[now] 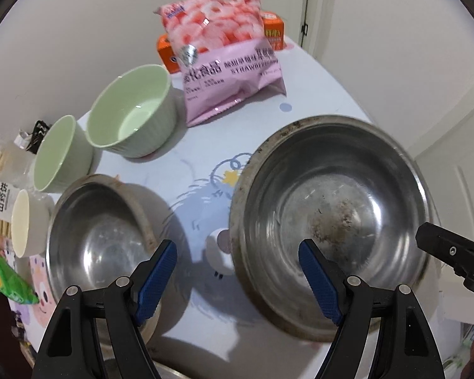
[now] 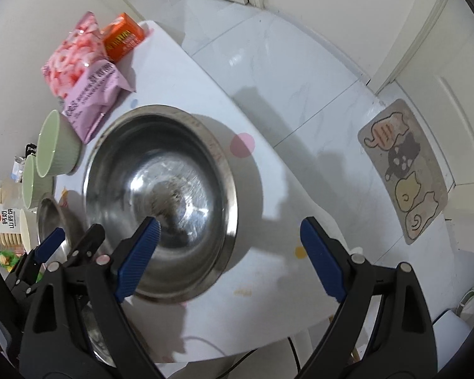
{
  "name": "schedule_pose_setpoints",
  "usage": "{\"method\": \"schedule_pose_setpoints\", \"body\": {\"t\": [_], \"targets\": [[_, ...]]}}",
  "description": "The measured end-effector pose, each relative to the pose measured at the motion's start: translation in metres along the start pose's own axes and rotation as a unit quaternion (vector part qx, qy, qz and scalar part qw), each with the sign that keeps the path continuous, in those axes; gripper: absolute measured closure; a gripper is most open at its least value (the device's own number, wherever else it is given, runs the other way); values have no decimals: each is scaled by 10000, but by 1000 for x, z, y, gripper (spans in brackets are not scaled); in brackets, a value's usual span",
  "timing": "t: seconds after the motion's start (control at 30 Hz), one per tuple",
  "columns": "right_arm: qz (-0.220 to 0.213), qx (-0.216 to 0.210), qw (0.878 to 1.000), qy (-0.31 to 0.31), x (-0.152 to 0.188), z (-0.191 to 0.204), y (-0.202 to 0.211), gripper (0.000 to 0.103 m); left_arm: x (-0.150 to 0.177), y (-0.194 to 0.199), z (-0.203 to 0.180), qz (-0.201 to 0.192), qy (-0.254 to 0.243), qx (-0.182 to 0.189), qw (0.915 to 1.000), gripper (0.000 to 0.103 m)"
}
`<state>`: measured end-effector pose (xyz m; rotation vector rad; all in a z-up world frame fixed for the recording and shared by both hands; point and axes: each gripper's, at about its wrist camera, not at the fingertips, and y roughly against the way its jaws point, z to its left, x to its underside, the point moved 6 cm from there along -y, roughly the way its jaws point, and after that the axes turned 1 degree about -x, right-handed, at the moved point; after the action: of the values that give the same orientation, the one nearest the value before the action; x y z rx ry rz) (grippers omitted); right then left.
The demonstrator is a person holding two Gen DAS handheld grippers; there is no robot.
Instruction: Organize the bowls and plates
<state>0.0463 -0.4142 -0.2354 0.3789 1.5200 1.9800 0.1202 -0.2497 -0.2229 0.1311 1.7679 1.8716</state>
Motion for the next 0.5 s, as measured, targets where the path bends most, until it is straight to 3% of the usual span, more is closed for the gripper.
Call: {"method": "schedule_pose_setpoints", "body": {"t": [0.33, 0.4, 0.47, 0.5], "targets": [[316, -10, 9993, 193, -13, -2, -28, 13, 0, -43, -11, 424, 24, -87, 9991, 22], [330, -22, 9991, 252, -14, -2, -30, 21, 1, -49, -12, 475, 42, -112, 9988, 22], [381, -59, 9989, 277, -14, -2, -32, 35, 3, -55, -13, 512, 9, -136, 9986, 33], [426, -57, 9987, 275, -14, -3, -34, 44, 2, -53, -15, 442, 42, -34, 9990, 54]]}}
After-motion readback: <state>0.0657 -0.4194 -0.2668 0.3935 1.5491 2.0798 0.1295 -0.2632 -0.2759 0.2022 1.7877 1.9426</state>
